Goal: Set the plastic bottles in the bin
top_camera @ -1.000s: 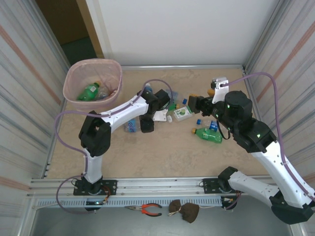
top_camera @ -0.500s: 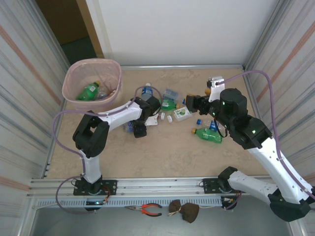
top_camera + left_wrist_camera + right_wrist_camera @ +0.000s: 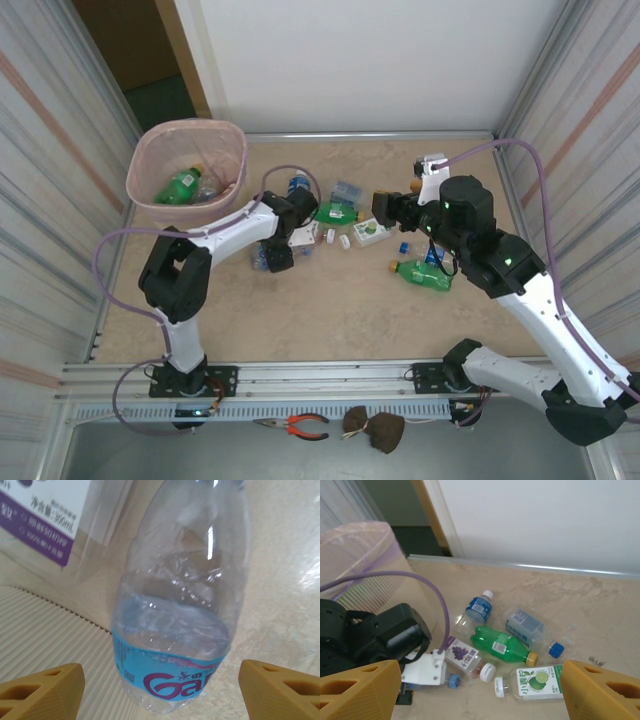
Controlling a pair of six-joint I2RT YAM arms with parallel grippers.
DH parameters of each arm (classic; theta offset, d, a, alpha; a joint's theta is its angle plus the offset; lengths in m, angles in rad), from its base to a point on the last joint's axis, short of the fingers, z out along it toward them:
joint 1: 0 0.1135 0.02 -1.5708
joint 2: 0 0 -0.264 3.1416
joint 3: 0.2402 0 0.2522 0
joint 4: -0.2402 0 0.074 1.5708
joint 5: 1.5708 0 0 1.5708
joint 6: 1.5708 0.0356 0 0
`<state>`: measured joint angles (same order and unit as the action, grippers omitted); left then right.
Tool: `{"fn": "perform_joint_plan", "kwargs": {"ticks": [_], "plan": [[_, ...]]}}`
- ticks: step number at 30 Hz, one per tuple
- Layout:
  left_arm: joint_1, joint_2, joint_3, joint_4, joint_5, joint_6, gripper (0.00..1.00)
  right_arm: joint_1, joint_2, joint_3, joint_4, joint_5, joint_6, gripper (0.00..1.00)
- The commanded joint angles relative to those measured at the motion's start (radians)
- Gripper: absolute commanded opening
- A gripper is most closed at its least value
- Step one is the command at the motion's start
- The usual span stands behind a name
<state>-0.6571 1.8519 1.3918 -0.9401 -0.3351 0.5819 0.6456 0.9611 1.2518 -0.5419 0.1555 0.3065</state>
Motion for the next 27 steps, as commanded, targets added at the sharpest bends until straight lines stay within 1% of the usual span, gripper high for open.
{"fn": "perform_joint_plan", "kwargs": {"ticks": [1, 13, 27], "plan": [[0.007, -0.002, -0.007, -0.001, 0.000, -0.001, 0.81, -0.004, 0.000, 0.038, 0.026, -0.014, 0.013, 0.82], [-0.009, 0.041, -0.046, 0.030, 0.049, -0.009, 0.81, -0.005, -0.008, 0.029, 0.026, -0.006, 0.013, 0.82], [-0.014, 0.101, -0.047, 0.050, 0.053, -0.017, 0.81, -0.007, -0.027, 0.010, 0.027, 0.004, 0.014, 0.82]]}}
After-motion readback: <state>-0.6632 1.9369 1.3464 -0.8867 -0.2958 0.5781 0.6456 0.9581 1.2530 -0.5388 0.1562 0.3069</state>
